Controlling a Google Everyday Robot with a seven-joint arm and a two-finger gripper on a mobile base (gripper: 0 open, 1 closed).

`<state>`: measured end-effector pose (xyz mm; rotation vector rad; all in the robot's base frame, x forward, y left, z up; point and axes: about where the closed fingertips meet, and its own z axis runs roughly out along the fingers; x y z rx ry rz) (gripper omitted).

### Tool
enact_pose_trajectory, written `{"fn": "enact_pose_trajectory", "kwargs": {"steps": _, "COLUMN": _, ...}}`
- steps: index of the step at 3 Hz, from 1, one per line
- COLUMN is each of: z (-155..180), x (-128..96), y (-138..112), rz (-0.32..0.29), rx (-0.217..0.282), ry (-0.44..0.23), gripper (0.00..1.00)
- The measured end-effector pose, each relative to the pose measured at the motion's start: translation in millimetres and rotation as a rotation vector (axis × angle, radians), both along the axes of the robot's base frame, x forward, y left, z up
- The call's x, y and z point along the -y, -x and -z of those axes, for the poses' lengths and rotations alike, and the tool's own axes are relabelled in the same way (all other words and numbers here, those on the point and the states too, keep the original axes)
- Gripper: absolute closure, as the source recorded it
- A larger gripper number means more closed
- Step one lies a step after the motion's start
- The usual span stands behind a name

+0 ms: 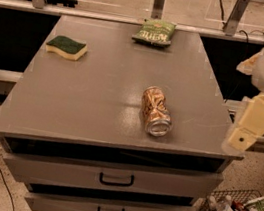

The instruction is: Move orange can near green jalapeno chip bag

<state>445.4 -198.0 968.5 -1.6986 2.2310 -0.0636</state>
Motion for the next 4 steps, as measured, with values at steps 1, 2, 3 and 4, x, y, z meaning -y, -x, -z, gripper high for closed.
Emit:
{"fn": "enact_pose_trajectory", "kwargs": {"steps": 1, "z": 19, "x": -39, "y": -17, "rz": 0.032, "rx": 0.0, "ry": -0.032, "gripper": 0.0}}
{"fn": "enact_pose_trajectory", "kwargs": {"steps": 2, "z": 41, "x": -72, "y": -43, "rz": 0.139, "rx": 0.002, "ry": -0.077, "gripper": 0.0}}
{"fn": "enact_pose_trajectory", "kwargs": {"steps": 3, "z": 57, "x": -88, "y": -69, "rz": 0.265, "rx": 0.004, "ry": -0.112, "gripper": 0.0}}
{"fn": "enact_pose_trajectory", "kwargs": {"steps": 4, "z": 78, "x": -98, "y": -88, "rz": 0.409, "rx": -0.015, "ry": -0.139, "gripper": 0.0}}
